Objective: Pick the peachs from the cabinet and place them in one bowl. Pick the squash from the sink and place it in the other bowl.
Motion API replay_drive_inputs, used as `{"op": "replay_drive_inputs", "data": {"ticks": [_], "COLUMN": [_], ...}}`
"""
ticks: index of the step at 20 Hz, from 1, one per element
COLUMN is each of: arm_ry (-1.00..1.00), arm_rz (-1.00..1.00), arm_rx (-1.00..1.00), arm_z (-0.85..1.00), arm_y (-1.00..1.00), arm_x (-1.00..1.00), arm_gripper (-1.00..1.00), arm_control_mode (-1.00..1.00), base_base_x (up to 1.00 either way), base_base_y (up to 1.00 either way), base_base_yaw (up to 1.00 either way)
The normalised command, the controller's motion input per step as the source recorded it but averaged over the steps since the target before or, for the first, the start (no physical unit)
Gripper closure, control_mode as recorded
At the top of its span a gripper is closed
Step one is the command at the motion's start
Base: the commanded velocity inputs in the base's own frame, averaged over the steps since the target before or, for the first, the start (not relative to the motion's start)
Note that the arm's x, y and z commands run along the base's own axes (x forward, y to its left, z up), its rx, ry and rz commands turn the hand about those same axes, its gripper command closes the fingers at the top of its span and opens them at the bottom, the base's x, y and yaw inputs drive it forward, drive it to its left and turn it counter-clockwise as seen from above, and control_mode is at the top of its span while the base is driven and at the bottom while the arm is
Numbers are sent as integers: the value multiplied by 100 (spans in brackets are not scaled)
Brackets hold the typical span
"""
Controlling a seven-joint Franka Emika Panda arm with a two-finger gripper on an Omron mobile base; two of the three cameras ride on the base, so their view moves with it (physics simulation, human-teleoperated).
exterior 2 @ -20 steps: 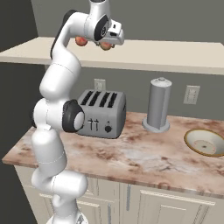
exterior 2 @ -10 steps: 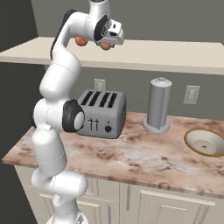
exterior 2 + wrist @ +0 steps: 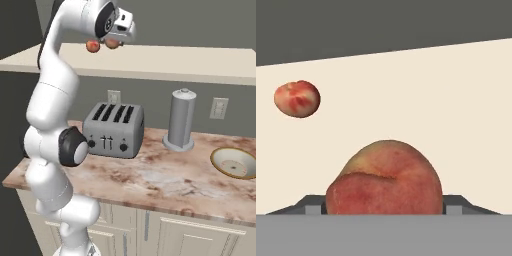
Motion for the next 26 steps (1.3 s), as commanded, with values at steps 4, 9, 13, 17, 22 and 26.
{"op": "replay_drive_inputs", "data": {"ticks": [4, 9, 13, 17, 22, 26], "arm_ry": [-1, 0, 5, 10, 15, 22], "arm_rz": [-1, -1, -4, -10, -9, -7], "arm_rx": [0, 0, 0, 0, 0, 0], "arm_z": [-2, -3, -38, -61, -55, -29], "arm_y": [38, 32, 11, 0, 0, 0], "arm_x": [-98, -100, -100, -100, -99, -79], "arm_gripper": [100, 100, 100, 100, 100, 100], "arm_control_mode": [-100, -100, -100, -100, -100, -100], "base_base_x": [0, 0, 0, 0, 0, 0], "base_base_y": [0, 0, 0, 0, 0, 0], "base_base_yaw": [0, 0, 0, 0, 0, 0]}}
